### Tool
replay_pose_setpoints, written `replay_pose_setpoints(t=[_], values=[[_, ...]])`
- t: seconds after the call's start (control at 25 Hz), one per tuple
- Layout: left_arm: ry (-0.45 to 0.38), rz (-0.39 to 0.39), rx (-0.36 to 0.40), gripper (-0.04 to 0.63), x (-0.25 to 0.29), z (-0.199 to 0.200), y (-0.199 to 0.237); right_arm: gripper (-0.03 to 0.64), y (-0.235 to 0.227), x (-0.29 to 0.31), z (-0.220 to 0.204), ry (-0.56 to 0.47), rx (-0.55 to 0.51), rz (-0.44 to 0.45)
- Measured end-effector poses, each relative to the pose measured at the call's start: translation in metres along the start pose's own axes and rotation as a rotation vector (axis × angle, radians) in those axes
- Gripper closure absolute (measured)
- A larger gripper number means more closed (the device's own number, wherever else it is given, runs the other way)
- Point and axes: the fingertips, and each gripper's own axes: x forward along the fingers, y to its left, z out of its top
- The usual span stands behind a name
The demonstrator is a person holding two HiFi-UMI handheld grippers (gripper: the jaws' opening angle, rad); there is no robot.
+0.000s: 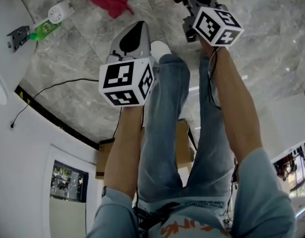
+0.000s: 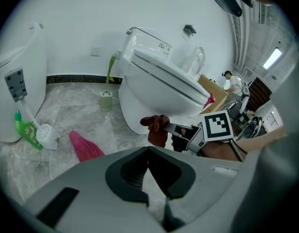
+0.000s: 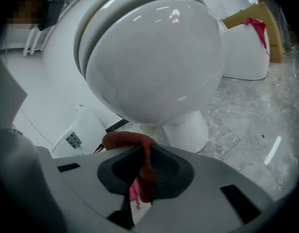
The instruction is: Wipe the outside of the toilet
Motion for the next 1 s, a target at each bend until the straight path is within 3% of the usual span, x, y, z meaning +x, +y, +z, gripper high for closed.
replay_pose_setpoints(t=[0.28, 0.64, 1.0], values=[[0.023, -0.010, 0.013, 0.601, 0.006, -0.005, -0.006, 0.566, -0.012, -0.002, 0.014, -0.041, 0.010, -0.013], [-0.009, -0.028, -0.010, 0.601, 0.017, 0.003, -0.041, 0.568, -0.033, -0.013, 0.022, -0.016, -0.012, -0.014], [0.012, -0.015, -0.014, 0.601, 0.021, -0.004, -0.084, 0.568, -0.065, -0.033, 0.037, 0.023, -0.047, -0.047]])
